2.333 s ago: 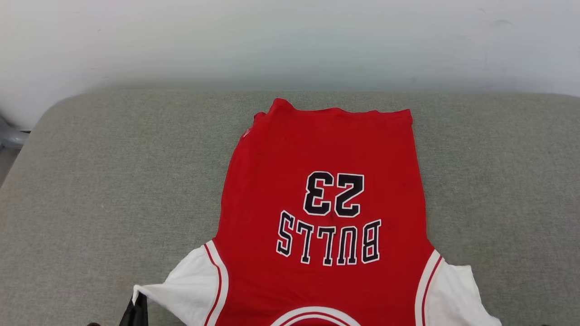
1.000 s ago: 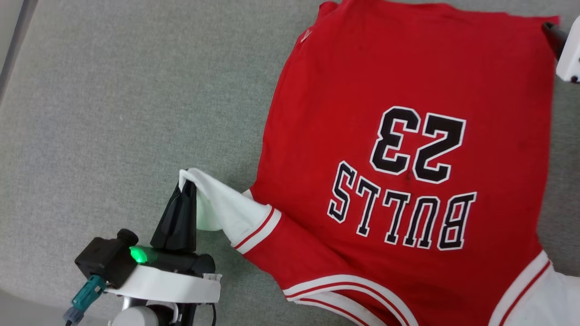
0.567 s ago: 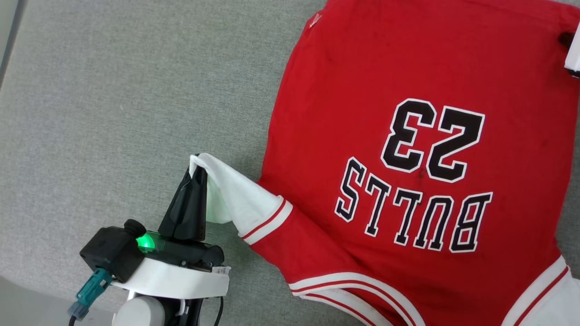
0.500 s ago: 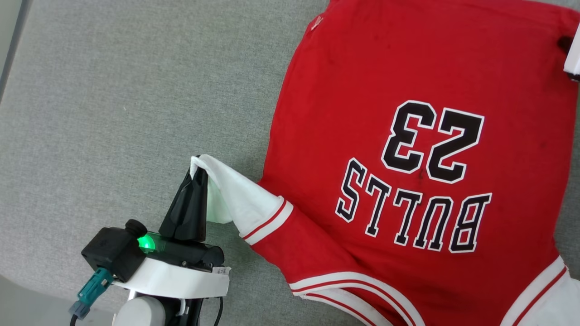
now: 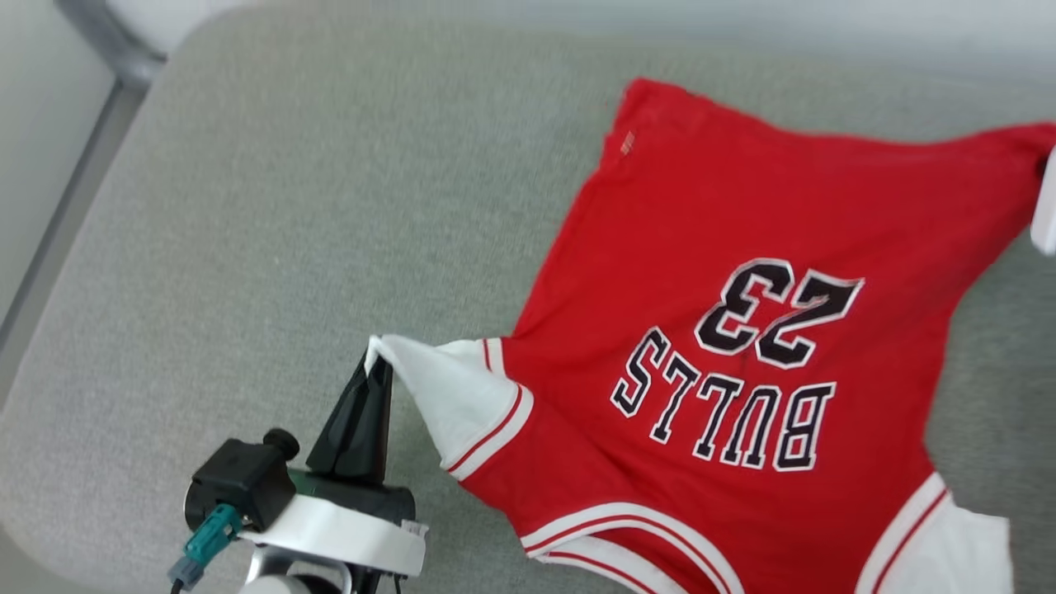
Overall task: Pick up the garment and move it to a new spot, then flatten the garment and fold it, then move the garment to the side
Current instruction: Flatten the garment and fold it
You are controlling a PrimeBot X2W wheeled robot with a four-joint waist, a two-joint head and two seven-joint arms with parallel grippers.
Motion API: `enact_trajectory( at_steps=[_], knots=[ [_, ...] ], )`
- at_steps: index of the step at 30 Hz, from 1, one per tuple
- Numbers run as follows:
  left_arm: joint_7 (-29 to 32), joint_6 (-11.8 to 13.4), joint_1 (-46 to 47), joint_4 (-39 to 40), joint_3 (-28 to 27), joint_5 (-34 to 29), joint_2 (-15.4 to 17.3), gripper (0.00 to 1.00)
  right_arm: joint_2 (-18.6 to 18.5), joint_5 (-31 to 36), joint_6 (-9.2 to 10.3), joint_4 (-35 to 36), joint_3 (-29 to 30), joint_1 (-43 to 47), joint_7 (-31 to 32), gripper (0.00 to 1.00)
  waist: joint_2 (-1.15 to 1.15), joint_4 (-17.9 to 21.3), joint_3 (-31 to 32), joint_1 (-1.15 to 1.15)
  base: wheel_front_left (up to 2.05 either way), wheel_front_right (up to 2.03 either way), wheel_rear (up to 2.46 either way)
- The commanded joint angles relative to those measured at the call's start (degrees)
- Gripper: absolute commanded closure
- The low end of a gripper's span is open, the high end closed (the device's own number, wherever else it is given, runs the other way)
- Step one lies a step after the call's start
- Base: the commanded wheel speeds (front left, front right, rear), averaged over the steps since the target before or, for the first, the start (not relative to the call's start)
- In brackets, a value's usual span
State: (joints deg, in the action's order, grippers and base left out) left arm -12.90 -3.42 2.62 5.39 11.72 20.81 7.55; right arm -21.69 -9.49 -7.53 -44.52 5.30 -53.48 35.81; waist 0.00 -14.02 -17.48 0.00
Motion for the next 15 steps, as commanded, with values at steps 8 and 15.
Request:
enact_trajectory(
  at_steps=[8,15],
  knots=[
    [3.45,3.8,-5.91,-1.84,-1.94,-0.28,2.03,1.0,-2.35,-7.17,0.07,14.28,-0.93,21.2,-7.61,1.0,0.0,6.72,12.08,0.0,0.0,0.0,0.0],
    [4.61,5.5,-9.38,-3.18,-3.9,0.8,3.12,1.0,1.84,-7.9,0.07,29.12,5.09,41.19,-9.22,1.0,0.0,10.03,15.44,0.0,0.0,0.0,0.0]
  ],
)
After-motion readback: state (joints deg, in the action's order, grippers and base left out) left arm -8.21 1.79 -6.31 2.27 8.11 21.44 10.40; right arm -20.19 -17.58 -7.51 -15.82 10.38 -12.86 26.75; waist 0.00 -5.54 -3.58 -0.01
